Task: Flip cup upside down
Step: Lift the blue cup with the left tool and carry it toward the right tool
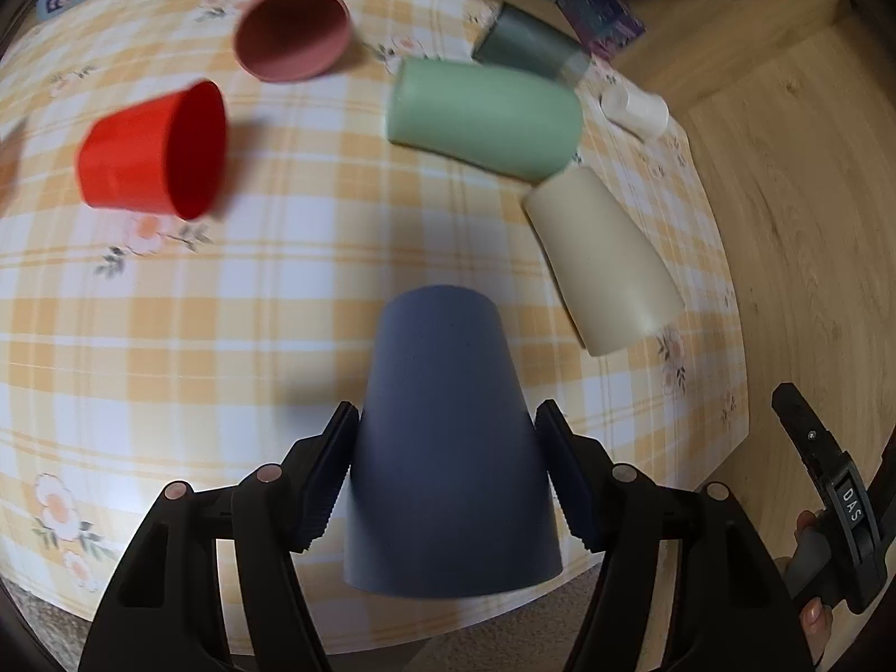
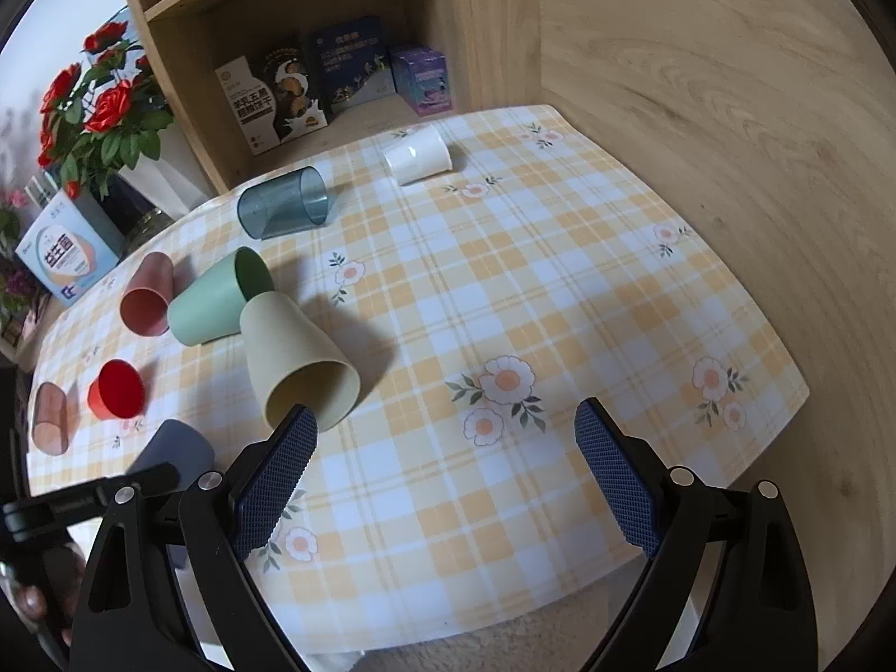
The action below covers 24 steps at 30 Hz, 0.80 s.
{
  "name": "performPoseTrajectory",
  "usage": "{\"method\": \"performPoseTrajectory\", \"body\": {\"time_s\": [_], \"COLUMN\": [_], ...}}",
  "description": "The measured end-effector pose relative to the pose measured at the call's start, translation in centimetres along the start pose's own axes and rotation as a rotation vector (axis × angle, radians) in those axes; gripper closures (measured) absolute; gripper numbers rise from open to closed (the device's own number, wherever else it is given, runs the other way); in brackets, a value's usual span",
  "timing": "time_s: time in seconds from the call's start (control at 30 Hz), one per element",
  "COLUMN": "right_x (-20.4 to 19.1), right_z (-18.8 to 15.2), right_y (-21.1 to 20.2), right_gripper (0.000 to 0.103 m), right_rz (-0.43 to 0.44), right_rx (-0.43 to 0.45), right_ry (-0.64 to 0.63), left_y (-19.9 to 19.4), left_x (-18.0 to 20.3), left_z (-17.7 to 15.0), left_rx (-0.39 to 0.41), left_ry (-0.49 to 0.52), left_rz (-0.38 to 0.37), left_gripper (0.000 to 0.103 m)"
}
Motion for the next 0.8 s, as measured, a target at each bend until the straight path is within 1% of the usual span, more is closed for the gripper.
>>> {"method": "performPoseTrajectory", "body": {"time_s": [0.13, 0.3, 0.37, 0.47, 0.8], "right_x": [0.1, 0.2, 0.2, 0.3, 0.1], "right_z": [-0.2, -0.3, -0.3, -0.4, -1.0], "right_y": [0.0, 0.2, 0.2, 0.2, 0.4], "right_gripper": [0.013, 0.013, 0.013, 0.013, 0.013], "right_rz": [0.003, -0.003, -0.004, -0.005, -0.014], "right_rx": [-0.005, -0.01, -0.011, -0.015, -0.035], "right_ry": [-0.001, 0.0, 0.0, 0.0, -0.003], "left_y": [1.1, 1.6, 1.9, 2.4, 2.5], "left_x": [0.3, 1.1, 1.5, 2.2, 2.7], "left_z": [-0.6, -0.6, -0.5, -0.4, -0.7], "left_rx": [-0.038, -0.051, -0.05, -0.052, -0.05], "left_ry": [-0.008, -0.008, -0.001, -0.003, -0.003], "left_rz": [-0.003, -0.025, -0.023, -0.043, -0.076], "left_gripper": [0.04, 0.04, 0.04, 0.04, 0.04]}}
Point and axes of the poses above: each gripper's, at about its wrist camera, not at the fingertips, and y roughly the way its jaws point, x to its right, z to its top, the point moved 9 cm from there along y, roughly the way its jaws point, and after that the axes turned 11 degrees about y, right-handed, at the moved point
